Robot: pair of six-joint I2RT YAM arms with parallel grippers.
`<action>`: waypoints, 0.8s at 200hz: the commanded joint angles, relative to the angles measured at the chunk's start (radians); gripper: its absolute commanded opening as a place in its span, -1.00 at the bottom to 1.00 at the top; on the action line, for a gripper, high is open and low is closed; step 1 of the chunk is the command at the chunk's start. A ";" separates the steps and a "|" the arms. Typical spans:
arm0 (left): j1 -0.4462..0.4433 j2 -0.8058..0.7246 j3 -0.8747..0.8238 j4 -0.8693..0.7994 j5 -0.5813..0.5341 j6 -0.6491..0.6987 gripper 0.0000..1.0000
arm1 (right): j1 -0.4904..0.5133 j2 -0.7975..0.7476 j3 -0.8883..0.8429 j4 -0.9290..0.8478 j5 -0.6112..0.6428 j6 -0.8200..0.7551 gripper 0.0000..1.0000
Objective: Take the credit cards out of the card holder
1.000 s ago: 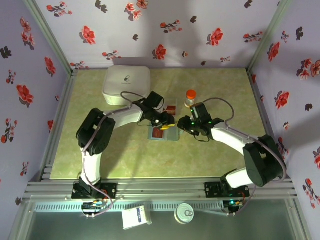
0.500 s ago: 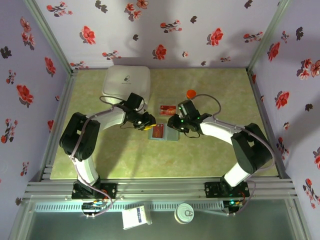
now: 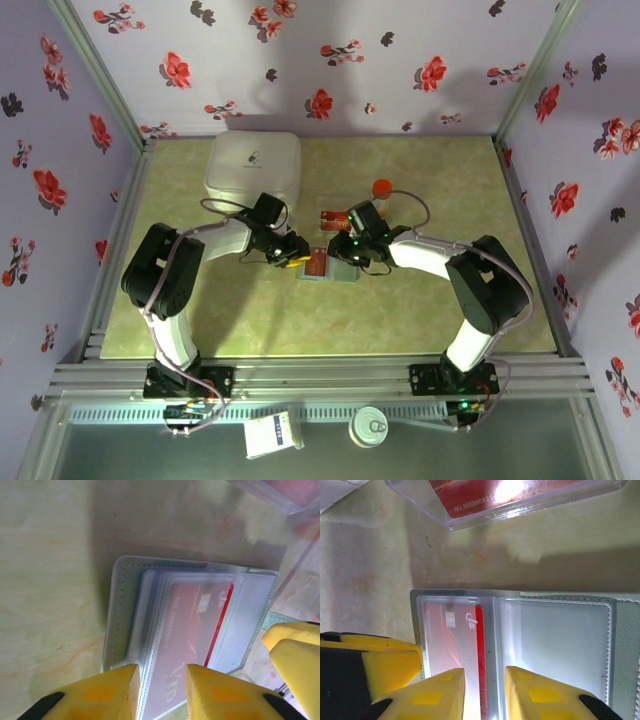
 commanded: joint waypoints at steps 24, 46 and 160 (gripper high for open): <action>-0.005 0.012 -0.023 0.006 0.025 -0.001 -0.42 | 0.008 0.024 0.023 0.023 -0.028 0.018 -0.45; -0.012 0.014 -0.027 0.001 0.025 -0.003 -0.42 | 0.009 0.032 0.029 0.027 -0.040 0.018 -0.45; -0.033 -0.004 0.007 -0.043 -0.005 0.000 -0.42 | 0.014 0.075 0.046 0.056 -0.092 0.023 -0.45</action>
